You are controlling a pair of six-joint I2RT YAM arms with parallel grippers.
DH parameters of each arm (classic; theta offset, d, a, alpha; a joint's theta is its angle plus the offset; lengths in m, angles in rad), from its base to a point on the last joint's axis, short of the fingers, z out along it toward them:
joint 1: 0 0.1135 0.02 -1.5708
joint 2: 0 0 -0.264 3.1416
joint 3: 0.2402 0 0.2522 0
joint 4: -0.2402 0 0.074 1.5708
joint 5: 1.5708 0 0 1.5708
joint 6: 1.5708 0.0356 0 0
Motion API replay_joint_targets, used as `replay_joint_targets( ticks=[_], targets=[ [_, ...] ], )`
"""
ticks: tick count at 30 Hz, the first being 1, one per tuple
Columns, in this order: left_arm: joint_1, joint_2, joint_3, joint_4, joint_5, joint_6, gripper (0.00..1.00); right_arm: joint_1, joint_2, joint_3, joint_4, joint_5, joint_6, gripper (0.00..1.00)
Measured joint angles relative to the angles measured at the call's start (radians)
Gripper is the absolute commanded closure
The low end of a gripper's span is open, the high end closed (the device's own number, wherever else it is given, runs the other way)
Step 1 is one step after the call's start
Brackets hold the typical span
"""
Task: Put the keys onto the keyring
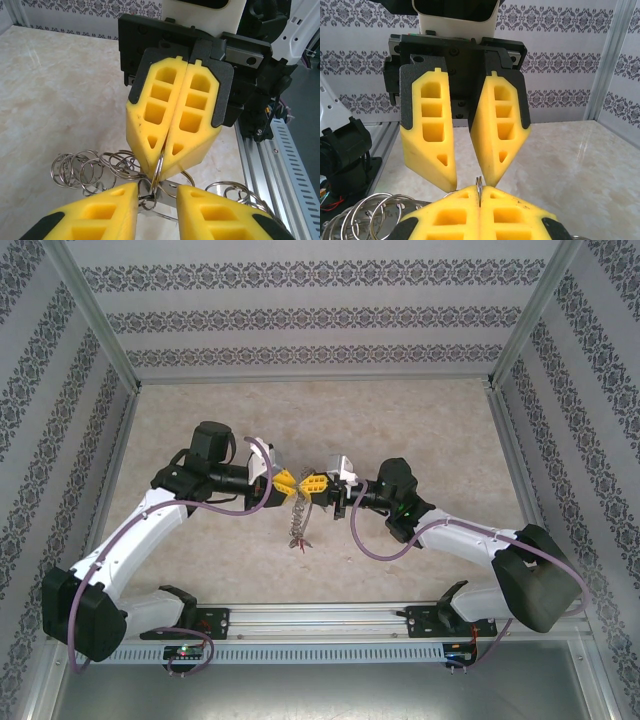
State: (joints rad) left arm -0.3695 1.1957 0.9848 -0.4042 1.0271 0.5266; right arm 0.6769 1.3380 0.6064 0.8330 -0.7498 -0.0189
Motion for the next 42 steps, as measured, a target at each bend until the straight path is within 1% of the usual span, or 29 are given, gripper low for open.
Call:
replay_joint_targets(
  ticks=[3, 4, 14, 18, 22, 23, 25, 26, 30, 34, 35, 38, 40, 42],
  targets=[
    [-0.004, 0.001, 0.000, -0.011, 0.001, 0.010, 0.86, 0.000, 0.000, 0.000, -0.007, 0.000, -0.006, 1.00],
    [-0.004, 0.001, 0.000, -0.015, 0.000, 0.016, 0.86, 0.000, 0.000, 0.001, -0.009, -0.001, -0.007, 1.00],
    [-0.005, 0.019, 0.013, -0.052, 0.010, 0.038, 0.81, 0.009, 0.000, 0.012, -0.056, -0.035, -0.028, 1.00],
    [-0.009, 0.030, 0.024, -0.076, 0.016, 0.058, 0.85, 0.013, 0.000, 0.013, -0.073, -0.038, -0.042, 1.00],
    [-0.009, 0.050, 0.047, -0.122, 0.019, 0.091, 0.86, 0.015, 0.000, 0.014, -0.082, -0.038, -0.050, 1.00],
    [-0.009, 0.053, 0.050, -0.127, 0.020, 0.096, 0.87, 0.015, 0.000, 0.013, -0.083, -0.037, -0.053, 1.00],
    [-0.009, 0.055, 0.052, -0.135, 0.020, 0.105, 0.93, 0.015, 0.000, 0.014, -0.086, -0.038, -0.057, 1.00],
    [-0.009, 0.055, 0.053, -0.138, 0.019, 0.113, 1.00, 0.015, 0.000, 0.013, -0.089, -0.038, -0.057, 1.00],
    [-0.009, 0.055, 0.053, -0.153, 0.013, 0.140, 1.00, 0.015, 0.000, 0.014, -0.101, -0.042, -0.059, 1.00],
    [-0.020, 0.047, 0.053, -0.167, -0.019, 0.160, 1.00, 0.014, -0.016, 0.018, -0.163, -0.045, -0.092, 0.95],
    [-0.026, 0.042, 0.053, -0.169, -0.031, 0.167, 1.00, 0.015, -0.033, 0.024, -0.209, -0.045, -0.120, 0.91],
    [-0.042, 0.024, 0.053, -0.176, -0.057, 0.182, 1.00, 0.022, -0.095, 0.079, -0.412, -0.042, -0.237, 0.72],
    [-0.042, 0.014, 0.053, -0.187, -0.092, 0.195, 1.00, 0.026, -0.135, 0.109, -0.524, -0.035, -0.312, 0.64],
    [-0.043, 0.013, 0.053, -0.192, -0.129, 0.207, 1.00, 0.028, -0.169, 0.122, -0.617, -0.032, -0.379, 0.61]
  ],
)
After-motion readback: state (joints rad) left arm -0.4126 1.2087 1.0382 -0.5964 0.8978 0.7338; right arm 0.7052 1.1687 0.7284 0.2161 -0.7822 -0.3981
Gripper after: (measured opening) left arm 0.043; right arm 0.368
